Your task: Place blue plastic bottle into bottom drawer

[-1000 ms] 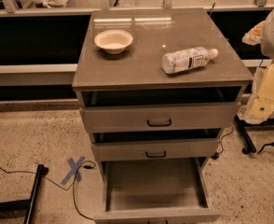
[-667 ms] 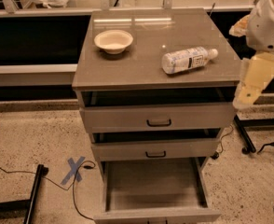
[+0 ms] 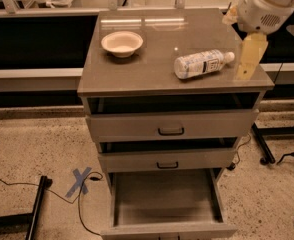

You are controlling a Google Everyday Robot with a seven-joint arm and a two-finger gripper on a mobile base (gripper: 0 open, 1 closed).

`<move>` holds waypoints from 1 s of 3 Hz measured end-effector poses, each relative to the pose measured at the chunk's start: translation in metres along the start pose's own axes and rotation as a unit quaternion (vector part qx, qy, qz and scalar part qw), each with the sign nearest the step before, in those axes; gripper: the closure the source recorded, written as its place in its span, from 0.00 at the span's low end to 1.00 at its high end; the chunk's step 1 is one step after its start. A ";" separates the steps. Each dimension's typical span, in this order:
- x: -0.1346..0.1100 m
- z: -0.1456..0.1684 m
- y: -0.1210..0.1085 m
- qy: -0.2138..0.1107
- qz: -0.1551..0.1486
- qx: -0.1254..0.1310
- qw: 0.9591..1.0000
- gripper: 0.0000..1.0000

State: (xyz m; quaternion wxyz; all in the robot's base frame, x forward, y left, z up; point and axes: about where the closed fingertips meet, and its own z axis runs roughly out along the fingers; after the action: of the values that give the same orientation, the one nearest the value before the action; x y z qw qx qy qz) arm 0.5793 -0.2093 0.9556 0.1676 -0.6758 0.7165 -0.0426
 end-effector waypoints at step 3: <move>0.014 0.086 -0.091 -0.031 -0.012 -0.041 0.999 0.00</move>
Offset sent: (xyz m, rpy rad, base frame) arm 0.1360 -0.0283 -0.0279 0.0820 0.1402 0.0782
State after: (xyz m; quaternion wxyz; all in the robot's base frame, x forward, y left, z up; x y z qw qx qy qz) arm 0.6910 -0.2167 0.8982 0.1615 -0.6914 0.7041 0.0057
